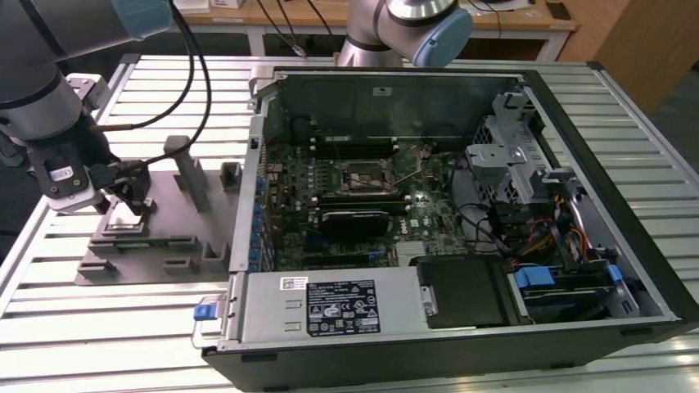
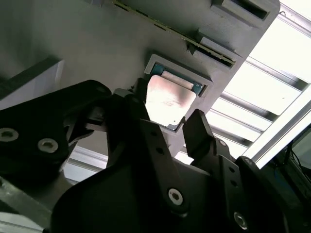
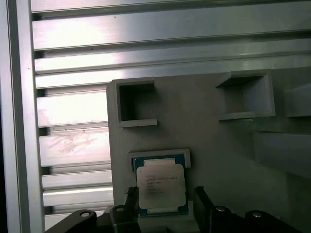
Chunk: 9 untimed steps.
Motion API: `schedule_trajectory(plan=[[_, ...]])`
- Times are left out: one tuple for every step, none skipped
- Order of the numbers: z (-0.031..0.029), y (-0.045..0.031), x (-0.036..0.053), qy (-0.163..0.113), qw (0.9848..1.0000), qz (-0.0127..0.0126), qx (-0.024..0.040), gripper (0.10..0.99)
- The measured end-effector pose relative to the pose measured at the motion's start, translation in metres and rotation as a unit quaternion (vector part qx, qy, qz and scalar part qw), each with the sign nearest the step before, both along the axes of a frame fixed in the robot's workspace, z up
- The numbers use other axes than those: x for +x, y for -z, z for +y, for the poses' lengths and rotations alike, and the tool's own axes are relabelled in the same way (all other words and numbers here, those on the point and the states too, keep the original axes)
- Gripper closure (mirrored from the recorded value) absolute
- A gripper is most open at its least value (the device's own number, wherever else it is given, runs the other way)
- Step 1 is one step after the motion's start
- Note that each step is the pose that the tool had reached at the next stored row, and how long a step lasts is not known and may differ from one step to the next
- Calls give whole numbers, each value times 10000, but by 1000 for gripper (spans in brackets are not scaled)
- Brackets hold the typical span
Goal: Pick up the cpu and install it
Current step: 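Pick up the cpu and move it towards the insertion slot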
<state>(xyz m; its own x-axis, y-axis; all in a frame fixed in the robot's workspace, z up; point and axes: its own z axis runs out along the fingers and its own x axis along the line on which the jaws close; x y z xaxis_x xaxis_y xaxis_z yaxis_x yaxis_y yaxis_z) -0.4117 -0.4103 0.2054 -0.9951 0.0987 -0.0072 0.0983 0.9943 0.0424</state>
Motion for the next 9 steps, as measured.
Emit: schedule_trajectory(plan=[[0,0,0,0,10000,0,0,502],[0,0,0,0,10000,0,0,502],[0,0,0,0,10000,0,0,502],[0,1,0,0,10000,0,0,439],[0,0,0,0,10000,0,0,439],[0,7,0,0,10000,-1,1,439],[1,18,1,0,10000,-3,2,439],[0,29,0,0,10000,-1,1,439],[0,44,0,0,10000,0,0,439]])
